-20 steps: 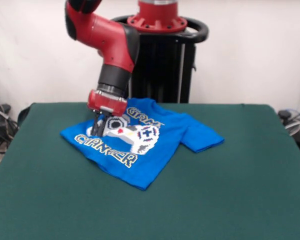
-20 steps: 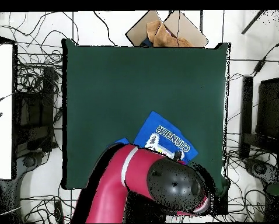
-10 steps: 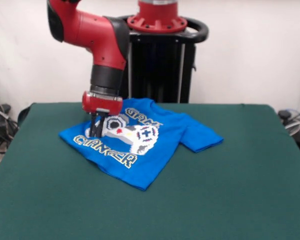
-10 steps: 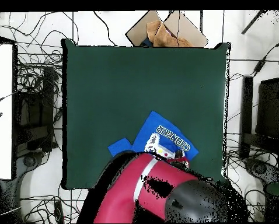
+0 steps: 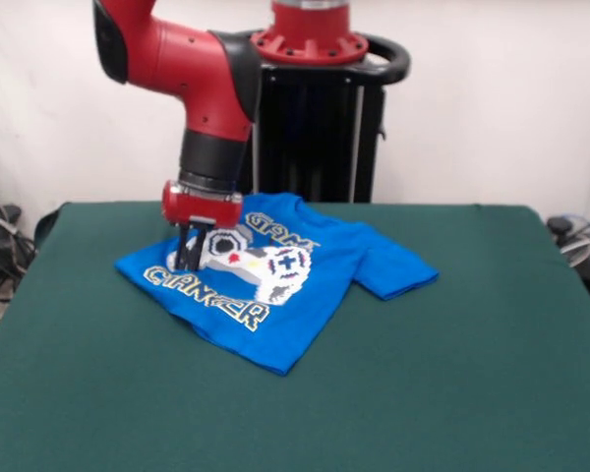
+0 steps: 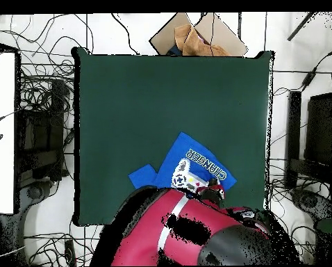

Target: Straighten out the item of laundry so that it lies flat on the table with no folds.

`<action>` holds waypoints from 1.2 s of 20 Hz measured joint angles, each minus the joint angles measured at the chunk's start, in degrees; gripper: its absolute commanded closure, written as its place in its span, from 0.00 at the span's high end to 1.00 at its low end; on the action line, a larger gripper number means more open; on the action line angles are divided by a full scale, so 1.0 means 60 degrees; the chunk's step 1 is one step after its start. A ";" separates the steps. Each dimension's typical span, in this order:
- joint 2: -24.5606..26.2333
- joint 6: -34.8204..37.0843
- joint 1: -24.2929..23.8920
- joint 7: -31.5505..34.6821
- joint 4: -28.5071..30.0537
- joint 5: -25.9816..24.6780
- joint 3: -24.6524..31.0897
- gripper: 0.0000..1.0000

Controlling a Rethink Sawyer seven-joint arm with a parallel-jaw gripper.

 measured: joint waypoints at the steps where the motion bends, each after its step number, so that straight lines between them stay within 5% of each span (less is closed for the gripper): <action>1: -0.0005 0.0036 0.0013 0.0000 0.0001 0.0022 0.0000 0.00; 10: 0.0454 -0.0551 0.0627 0.0000 0.0275 0.1578 -0.0500 0.00; 18: 0.1459 -0.3205 0.0617 0.0000 0.0415 0.2594 -0.1044 0.00; 24: 0.2508 -0.5490 0.0403 0.0000 -0.0028 0.4205 -0.1273 0.00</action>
